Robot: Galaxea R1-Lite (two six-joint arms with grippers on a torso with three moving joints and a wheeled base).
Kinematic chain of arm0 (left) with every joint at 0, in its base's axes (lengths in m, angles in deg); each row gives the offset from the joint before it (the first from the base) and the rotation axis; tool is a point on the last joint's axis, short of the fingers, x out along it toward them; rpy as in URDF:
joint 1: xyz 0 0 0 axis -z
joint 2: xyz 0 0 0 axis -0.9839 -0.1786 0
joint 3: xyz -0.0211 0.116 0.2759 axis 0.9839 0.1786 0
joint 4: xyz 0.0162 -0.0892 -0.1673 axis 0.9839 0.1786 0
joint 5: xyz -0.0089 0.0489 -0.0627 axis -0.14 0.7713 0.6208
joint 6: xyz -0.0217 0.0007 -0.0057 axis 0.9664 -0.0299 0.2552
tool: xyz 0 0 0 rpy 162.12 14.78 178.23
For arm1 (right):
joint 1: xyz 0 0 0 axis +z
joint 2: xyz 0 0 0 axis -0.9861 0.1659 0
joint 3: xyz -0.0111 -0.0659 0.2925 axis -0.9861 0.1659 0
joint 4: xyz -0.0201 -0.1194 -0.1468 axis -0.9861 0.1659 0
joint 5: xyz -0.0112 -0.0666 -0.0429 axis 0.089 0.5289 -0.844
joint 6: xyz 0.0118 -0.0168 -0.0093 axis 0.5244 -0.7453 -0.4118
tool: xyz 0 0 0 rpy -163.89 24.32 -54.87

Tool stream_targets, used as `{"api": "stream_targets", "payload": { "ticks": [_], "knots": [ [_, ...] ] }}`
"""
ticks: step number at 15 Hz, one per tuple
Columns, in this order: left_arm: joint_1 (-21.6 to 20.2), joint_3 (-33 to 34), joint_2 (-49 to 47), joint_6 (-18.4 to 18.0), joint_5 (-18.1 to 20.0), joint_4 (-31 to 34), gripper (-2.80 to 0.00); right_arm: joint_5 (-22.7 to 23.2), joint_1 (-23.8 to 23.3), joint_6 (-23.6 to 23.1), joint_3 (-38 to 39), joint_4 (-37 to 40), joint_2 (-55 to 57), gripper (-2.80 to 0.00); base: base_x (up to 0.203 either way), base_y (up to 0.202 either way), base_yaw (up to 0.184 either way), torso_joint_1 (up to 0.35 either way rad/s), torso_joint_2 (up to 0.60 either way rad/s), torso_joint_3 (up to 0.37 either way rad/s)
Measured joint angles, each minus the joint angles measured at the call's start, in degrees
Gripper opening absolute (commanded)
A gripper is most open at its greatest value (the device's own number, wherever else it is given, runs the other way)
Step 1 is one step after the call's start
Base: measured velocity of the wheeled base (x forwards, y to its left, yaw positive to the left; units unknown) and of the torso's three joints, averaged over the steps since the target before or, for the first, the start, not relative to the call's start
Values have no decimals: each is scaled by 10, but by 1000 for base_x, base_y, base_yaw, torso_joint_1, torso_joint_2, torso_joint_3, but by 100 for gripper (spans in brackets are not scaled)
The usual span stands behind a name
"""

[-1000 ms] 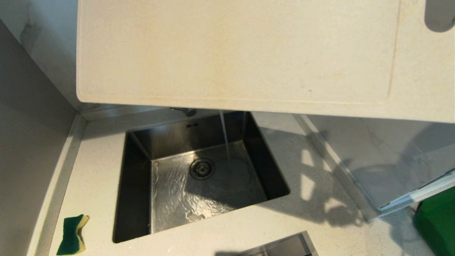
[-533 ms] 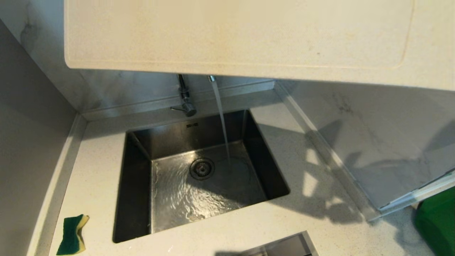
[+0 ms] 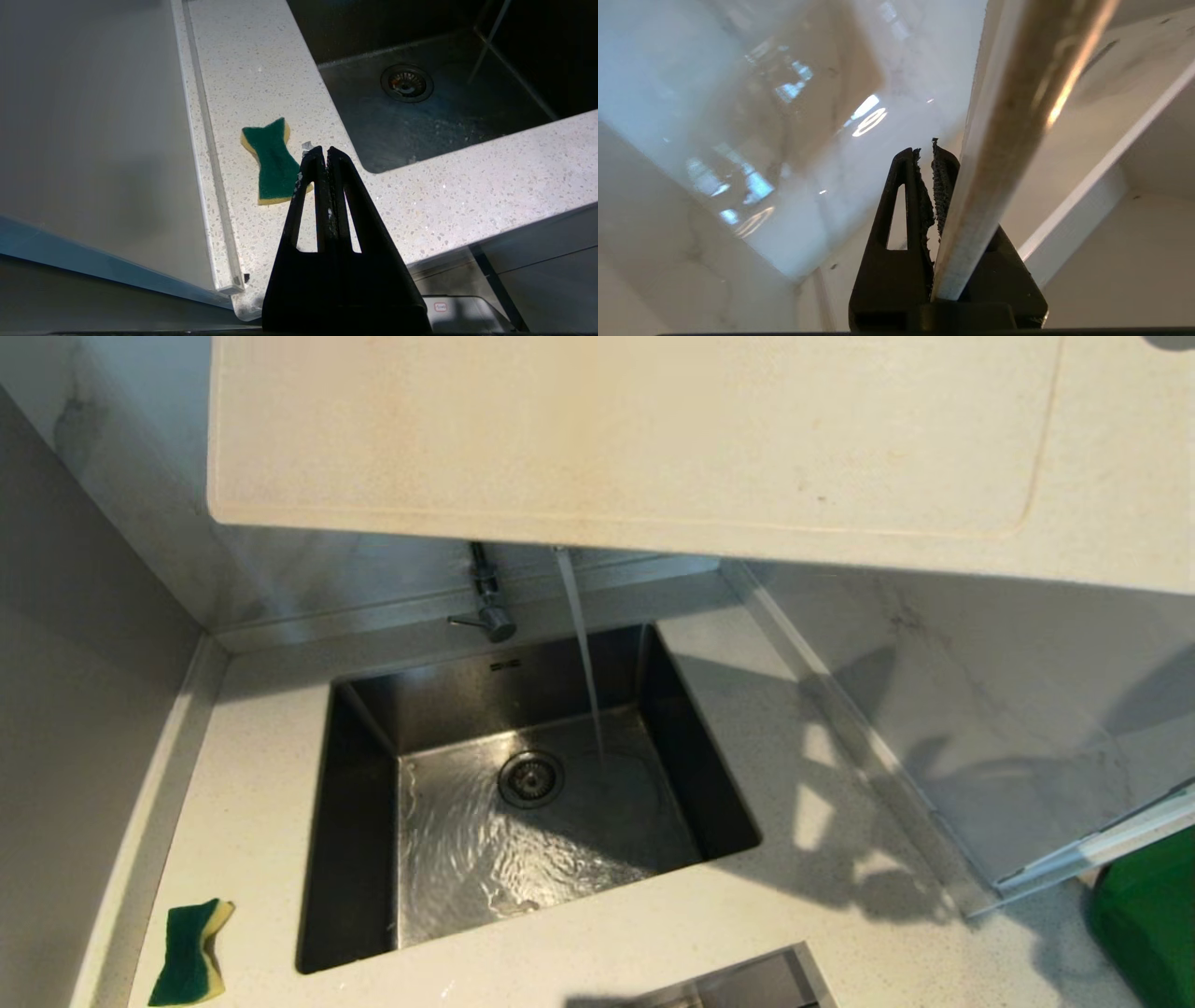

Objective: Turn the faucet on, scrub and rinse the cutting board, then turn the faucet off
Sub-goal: Put down the cutting board

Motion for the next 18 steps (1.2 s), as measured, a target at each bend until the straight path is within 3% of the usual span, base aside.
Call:
{"api": "stream_targets", "payload": {
  "ticks": [7,13,18],
  "knots": [
    [0,0,0,0,0,0,-280,-11,-1,94,13,-89,22,-280,0,0,0,0,0,0],
    [0,0,0,0,0,0,-280,-76,-12,174,14,-146,21,-280,0,0,0,0,0,0],
    [0,0,0,0,0,0,-280,-91,-68,312,78,-258,21,-280,0,0,0,0,0,0]
  ]
}}
